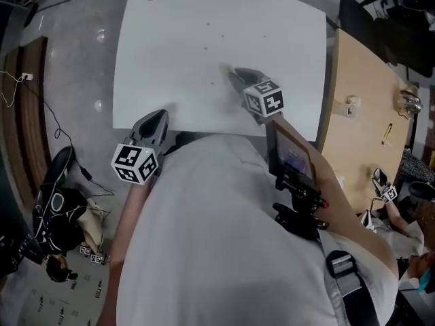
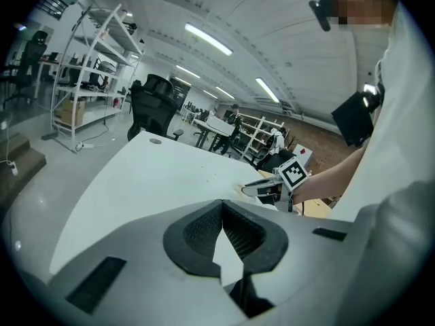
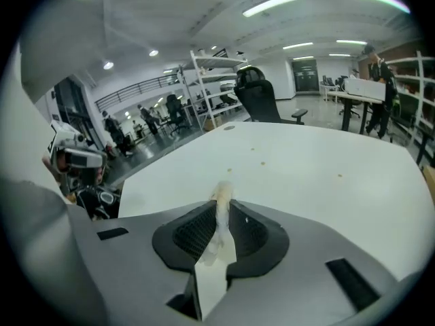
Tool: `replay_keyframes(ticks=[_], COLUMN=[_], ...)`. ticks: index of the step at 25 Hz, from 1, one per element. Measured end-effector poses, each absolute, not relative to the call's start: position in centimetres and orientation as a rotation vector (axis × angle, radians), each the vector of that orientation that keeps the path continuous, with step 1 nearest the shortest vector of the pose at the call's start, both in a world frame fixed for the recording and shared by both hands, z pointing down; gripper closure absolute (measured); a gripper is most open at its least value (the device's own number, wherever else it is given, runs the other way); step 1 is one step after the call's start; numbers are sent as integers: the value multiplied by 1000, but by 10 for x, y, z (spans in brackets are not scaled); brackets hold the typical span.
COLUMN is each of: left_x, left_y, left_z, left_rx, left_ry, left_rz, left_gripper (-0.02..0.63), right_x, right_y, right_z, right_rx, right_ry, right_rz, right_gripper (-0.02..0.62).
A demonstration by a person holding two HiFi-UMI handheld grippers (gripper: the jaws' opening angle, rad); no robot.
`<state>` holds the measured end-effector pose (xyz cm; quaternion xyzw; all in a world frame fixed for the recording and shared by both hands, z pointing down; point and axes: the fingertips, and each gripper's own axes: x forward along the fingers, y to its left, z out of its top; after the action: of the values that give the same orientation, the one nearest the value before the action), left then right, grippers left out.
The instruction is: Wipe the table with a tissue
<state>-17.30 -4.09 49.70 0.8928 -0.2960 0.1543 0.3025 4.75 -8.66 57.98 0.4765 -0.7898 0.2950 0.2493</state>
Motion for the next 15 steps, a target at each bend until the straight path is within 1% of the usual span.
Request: replay_keyframes(ticks=[4, 6, 15], left_x=[-193, -198, -203], left_y=[-44, -47, -58], left_z=[503, 503, 499], left_rx=[2360, 2368, 2427], left_ry=[-797, -789, -699], left_rz=[408, 409, 439], left_gripper=[600, 600, 600], right_x=[18, 17, 28], right_y=[-87, -89, -96], right_z=[594, 599, 612], right_rx=[1103, 1106, 1284], right_ry=[-2086, -2039, -1924], right_rz=[534, 458, 481], right_gripper=[535, 535, 535])
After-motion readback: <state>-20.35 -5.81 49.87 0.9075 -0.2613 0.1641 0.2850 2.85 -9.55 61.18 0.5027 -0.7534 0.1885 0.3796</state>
